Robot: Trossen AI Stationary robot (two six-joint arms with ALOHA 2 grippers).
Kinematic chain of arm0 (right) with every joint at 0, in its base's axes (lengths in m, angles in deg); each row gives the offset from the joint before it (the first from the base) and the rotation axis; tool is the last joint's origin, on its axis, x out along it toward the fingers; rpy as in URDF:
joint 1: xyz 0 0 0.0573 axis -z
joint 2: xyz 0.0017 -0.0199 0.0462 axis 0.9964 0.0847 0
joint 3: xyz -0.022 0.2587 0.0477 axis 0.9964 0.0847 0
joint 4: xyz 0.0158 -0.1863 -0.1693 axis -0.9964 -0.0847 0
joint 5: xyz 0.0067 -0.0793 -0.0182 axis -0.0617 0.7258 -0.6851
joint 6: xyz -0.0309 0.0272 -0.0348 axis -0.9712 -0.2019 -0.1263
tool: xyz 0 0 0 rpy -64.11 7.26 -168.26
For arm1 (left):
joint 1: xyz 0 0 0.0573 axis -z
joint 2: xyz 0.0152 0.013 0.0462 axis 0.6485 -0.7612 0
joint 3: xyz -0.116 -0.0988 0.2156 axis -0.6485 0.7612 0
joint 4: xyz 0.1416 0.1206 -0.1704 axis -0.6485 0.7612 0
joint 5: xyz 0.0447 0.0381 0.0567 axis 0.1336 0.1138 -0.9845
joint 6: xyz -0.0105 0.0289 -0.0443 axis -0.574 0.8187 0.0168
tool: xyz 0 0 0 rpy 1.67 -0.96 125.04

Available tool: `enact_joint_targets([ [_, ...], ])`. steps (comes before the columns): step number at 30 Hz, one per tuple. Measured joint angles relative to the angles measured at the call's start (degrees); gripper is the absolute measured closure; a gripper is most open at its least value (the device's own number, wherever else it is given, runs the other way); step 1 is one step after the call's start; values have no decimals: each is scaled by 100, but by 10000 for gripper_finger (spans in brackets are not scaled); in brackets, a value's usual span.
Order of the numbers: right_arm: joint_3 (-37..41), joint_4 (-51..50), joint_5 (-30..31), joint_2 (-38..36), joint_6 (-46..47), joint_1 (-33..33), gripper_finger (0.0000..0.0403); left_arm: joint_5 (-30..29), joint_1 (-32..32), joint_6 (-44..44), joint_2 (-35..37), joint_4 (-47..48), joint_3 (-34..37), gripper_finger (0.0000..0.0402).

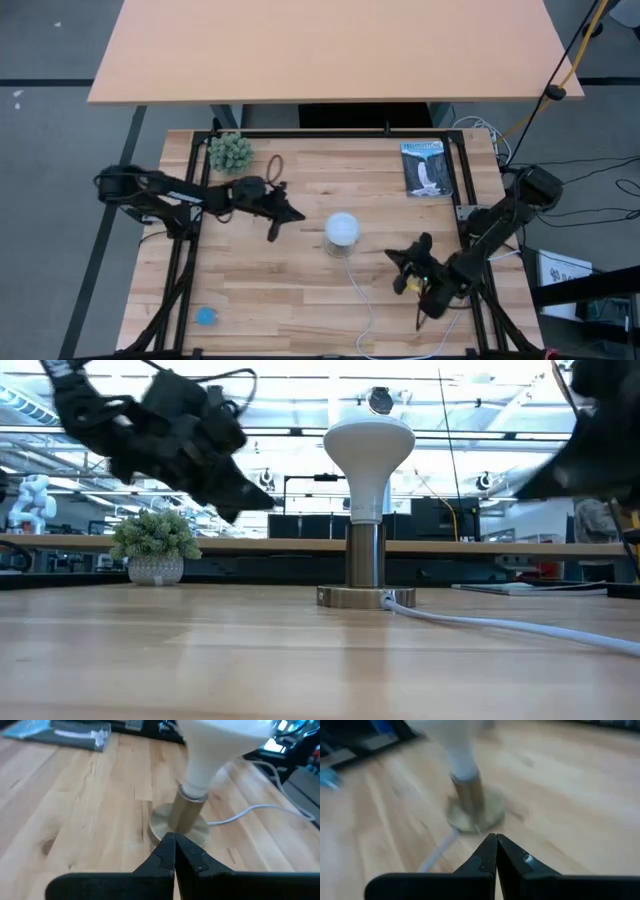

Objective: Screw lightbulb
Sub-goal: Remove the white light bulb from the gold lamp

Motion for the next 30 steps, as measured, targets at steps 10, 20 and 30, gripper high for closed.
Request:
enact_joint_targets([
  [10, 0, 27, 621, 38, 24, -407, 403, -9, 272, -27, 1437, -1365, 1006, 402],
  [20, 0, 329, 623, 34, -22, -396, 403, -106, 273, -323, 1620, -1251, 1151, 402],
  [30, -2, 706, 653, 29, -334, -389, 403, -763, 405, -318, 1618, -1255, 1149, 402],
])
